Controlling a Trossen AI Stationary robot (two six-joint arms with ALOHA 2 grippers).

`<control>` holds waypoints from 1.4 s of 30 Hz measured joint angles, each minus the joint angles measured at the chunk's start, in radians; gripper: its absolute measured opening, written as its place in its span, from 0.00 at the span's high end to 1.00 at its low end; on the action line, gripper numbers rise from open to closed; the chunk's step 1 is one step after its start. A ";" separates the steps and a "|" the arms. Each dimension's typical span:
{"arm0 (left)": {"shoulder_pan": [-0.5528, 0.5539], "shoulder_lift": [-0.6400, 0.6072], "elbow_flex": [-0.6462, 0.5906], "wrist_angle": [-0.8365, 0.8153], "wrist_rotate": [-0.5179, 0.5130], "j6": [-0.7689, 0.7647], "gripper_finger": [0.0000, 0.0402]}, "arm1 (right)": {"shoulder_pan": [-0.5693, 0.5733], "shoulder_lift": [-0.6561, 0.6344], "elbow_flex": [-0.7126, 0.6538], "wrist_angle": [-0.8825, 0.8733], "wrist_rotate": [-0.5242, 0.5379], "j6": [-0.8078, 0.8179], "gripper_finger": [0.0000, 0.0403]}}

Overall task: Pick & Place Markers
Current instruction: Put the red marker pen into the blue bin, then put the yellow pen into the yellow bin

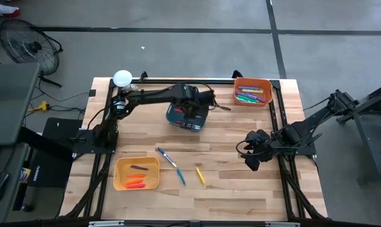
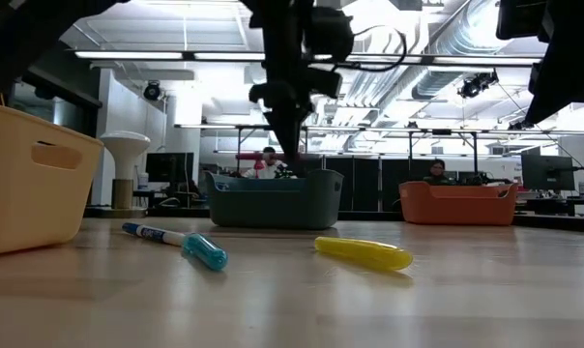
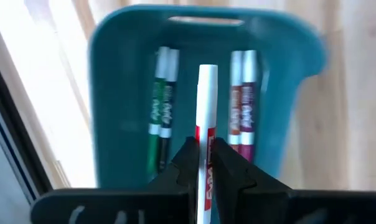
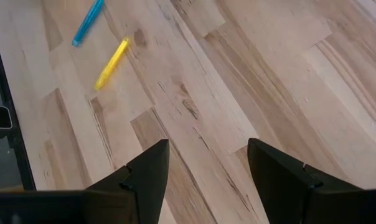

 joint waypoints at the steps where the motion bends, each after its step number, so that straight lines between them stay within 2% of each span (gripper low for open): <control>1: 0.013 0.000 -0.006 0.012 0.007 0.018 0.96 | 0.000 0.000 0.000 0.000 0.002 0.005 0.49; 9: 0.089 0.000 -0.098 0.062 0.083 0.065 0.96 | 0.000 0.000 0.000 0.001 0.010 0.030 0.49; 20: 0.093 -0.001 -0.206 0.146 0.150 0.070 0.96 | 0.000 0.000 0.000 0.001 0.044 0.046 0.49; 25: 0.093 -0.001 -0.224 0.176 0.135 0.052 0.95 | 0.000 0.000 0.000 0.002 0.044 0.046 0.49; 33: 0.083 -0.002 -0.224 0.175 0.093 0.051 0.81 | 0.000 0.000 0.000 0.002 0.040 0.046 0.49; 42: 0.035 -0.002 -0.196 0.113 0.041 0.014 0.79 | 0.000 0.000 0.000 0.003 0.032 0.046 0.49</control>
